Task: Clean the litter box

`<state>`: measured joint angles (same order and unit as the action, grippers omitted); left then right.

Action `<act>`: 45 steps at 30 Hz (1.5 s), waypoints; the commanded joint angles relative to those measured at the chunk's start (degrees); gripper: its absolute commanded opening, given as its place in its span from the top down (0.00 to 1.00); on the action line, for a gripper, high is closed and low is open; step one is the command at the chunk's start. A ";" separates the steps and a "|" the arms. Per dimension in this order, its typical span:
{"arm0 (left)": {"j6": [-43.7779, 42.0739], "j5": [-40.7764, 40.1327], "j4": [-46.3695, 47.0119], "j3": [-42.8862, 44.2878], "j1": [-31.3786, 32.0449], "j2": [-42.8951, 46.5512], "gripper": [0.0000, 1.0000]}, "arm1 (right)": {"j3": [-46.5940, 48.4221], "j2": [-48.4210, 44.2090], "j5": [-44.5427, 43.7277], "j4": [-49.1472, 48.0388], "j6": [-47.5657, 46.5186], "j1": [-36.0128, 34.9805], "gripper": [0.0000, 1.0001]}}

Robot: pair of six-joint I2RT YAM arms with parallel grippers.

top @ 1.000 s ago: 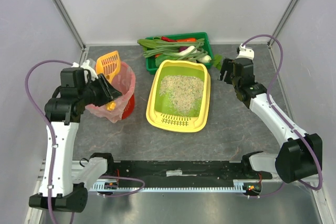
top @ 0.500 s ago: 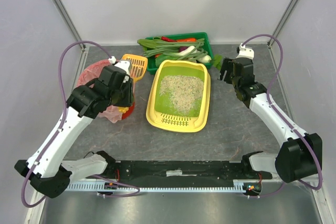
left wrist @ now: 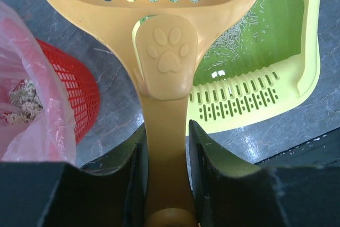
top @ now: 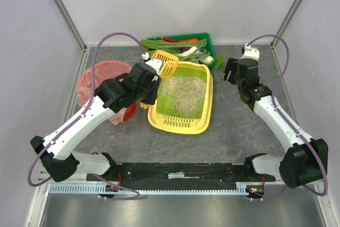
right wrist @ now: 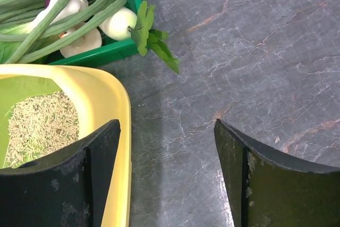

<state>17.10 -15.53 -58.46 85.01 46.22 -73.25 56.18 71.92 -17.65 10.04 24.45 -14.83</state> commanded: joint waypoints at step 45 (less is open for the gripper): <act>0.57 27.22 3.88 14.83 -5.96 -41.97 0.98 | 2.71 0.51 2.27 -0.46 -1.42 0.15 0.20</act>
<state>19.59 9.63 -56.73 96.44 40.38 -111.87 56.51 73.65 -14.85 11.18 23.00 -14.83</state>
